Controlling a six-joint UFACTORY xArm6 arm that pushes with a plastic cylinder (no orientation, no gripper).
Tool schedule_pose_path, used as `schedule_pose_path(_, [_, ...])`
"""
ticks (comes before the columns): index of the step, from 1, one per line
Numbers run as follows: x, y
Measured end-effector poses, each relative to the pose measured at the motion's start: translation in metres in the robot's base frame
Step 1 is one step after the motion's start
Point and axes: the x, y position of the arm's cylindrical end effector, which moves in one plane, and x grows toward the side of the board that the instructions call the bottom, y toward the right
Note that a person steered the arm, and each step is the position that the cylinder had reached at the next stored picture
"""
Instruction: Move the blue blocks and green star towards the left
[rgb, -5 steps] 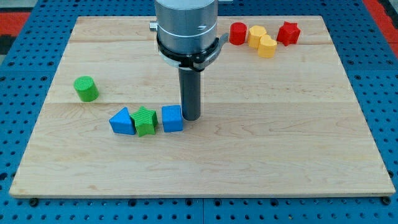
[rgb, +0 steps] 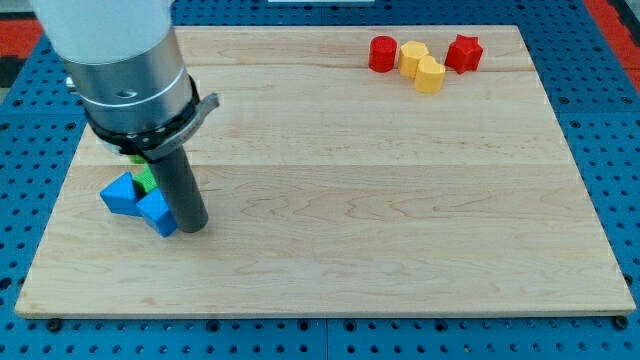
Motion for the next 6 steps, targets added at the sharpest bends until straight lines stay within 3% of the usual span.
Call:
schedule_pose_path(3, [-0.038, -0.026])
schedule_pose_path(4, [-0.022, 0.005])
schedule_pose_path(5, [0.025, 0.022])
schedule_pose_path(6, [0.049, -0.014])
